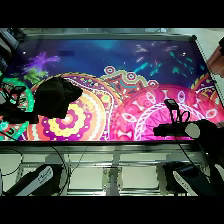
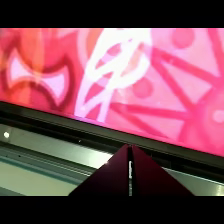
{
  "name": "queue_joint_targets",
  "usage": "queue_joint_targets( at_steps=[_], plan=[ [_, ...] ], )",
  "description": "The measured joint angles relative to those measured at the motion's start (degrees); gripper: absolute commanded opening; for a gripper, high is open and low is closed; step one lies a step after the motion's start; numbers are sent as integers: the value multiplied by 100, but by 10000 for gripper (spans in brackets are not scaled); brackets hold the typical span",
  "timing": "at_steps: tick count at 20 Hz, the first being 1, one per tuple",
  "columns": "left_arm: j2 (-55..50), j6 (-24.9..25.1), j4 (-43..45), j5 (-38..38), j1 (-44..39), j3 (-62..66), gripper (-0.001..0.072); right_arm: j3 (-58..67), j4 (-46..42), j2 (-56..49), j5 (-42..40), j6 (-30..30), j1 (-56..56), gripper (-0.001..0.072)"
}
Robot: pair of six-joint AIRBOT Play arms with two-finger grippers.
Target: Fold the clothes and pants, and hang the long-sleeved shirts on hangers.
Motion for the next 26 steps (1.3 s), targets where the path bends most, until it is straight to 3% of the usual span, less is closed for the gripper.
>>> queue_joint_targets(
  at_steps=[8,12,16,21,22,26],
  plan=[
    [-164,13,-1259,490,-83,0,680,44,251,0,-743,0,0,19],
    [-566,323,-1217,603,-575,0,680,125,273,0,-1058,0,0,19],
    [-813,815,-667,839,-1338,0,680,146,280,0,-1224,0,0,19],
    [-890,850,844,1021,-2006,0,657,155,291,0,-1300,0,0,19],
    [-896,848,1054,1029,-2050,0,626,153,297,0,-1303,0,2,19],
    [-960,841,1482,1200,-2138,0,626,155,374,0,-1320,0,0,19]
  ],
)
